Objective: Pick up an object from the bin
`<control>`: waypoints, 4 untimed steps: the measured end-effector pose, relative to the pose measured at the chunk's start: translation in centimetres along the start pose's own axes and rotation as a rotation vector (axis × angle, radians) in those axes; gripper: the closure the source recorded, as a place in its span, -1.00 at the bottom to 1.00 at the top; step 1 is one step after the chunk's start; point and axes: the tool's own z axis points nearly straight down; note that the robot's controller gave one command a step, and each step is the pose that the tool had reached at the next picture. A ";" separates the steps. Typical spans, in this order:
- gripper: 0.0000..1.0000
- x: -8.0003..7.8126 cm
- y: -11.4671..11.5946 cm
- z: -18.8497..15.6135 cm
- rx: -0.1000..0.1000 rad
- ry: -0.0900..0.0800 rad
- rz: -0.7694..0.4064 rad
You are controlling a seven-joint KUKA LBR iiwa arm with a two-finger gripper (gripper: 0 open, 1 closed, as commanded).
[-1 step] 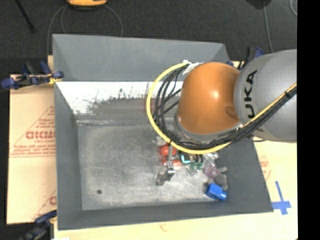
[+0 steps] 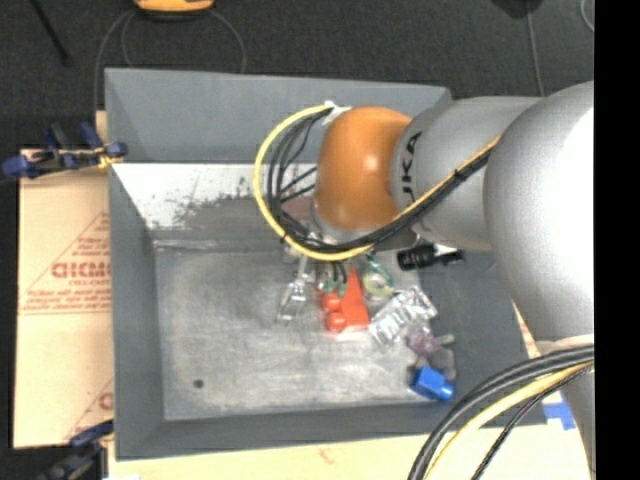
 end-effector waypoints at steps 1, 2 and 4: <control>-1.00 -3.3 -10.5 4.0 -0.004 -0.006 -0.143; -1.00 0.0 -17.7 3.9 0.002 -0.006 -0.368; 1.00 1.7 -19.2 -7.4 0.005 -0.010 -0.381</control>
Offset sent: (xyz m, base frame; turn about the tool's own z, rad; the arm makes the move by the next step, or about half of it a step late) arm 0.0076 -0.1084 -0.0444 -0.1483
